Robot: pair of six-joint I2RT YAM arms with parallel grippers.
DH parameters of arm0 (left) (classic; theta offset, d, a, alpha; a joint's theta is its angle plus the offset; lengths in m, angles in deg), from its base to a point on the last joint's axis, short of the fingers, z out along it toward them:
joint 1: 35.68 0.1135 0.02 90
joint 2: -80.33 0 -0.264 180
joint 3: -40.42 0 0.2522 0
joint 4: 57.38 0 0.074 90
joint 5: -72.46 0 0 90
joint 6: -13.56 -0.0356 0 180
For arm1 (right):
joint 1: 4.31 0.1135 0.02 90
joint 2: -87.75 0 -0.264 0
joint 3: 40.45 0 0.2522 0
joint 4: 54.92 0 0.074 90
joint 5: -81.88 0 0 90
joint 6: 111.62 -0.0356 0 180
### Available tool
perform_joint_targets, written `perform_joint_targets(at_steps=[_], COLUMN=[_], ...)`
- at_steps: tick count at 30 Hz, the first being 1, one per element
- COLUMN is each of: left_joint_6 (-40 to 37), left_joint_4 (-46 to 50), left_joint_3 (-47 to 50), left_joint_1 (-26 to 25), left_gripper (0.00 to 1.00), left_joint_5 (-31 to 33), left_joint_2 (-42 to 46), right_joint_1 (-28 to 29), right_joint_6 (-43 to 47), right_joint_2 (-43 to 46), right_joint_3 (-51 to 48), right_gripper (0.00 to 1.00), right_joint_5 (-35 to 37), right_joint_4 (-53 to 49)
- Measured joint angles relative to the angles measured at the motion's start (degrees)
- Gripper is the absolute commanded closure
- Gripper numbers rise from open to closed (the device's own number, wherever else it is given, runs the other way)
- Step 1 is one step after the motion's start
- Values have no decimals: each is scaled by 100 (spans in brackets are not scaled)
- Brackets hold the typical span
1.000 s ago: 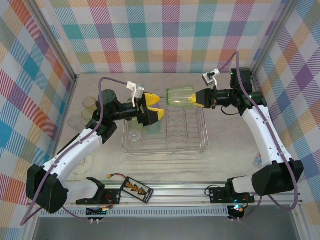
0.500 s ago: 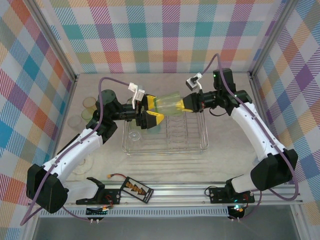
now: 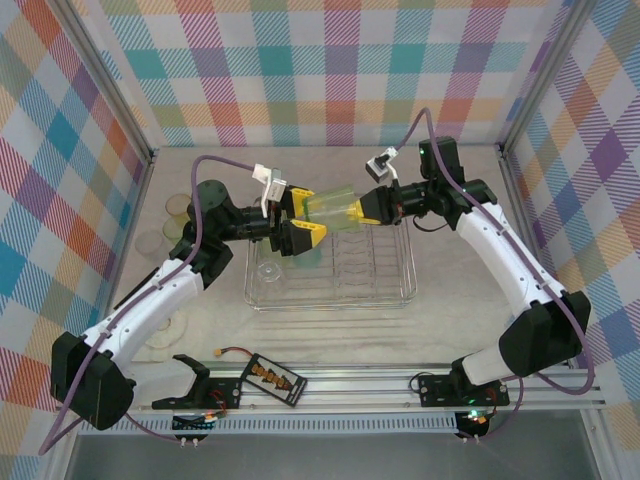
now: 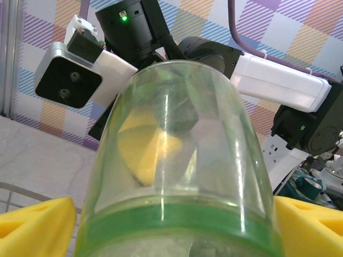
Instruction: Load the cups into the dish rack
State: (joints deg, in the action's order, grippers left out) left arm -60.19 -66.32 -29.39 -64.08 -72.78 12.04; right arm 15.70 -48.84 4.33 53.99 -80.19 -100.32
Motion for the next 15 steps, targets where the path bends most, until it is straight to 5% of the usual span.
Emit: perform_joint_targets(at_steps=[4,6,9,15], left_joint_6=[-114,-232,-472,-949], left_joint_4=[37,181,538,981], left_joint_3=[-7,-44,-210,-391], left_joint_1=[-39,-63,-57,-120], left_gripper=[15,37,47,65], left_joint_5=[44,120,151,240], left_joint_2=[0,-2,-42,-70], right_joint_1=[35,59,28,48], right_joint_6=[-46,-63,-68,-146], right_joint_2=[-122,-195,-245,-293], right_joint_3=[0,0,0,0], right_gripper=[100,100,98,80], right_joint_5=[28,-2,-26,-2], right_joint_4=[31,37,68,129])
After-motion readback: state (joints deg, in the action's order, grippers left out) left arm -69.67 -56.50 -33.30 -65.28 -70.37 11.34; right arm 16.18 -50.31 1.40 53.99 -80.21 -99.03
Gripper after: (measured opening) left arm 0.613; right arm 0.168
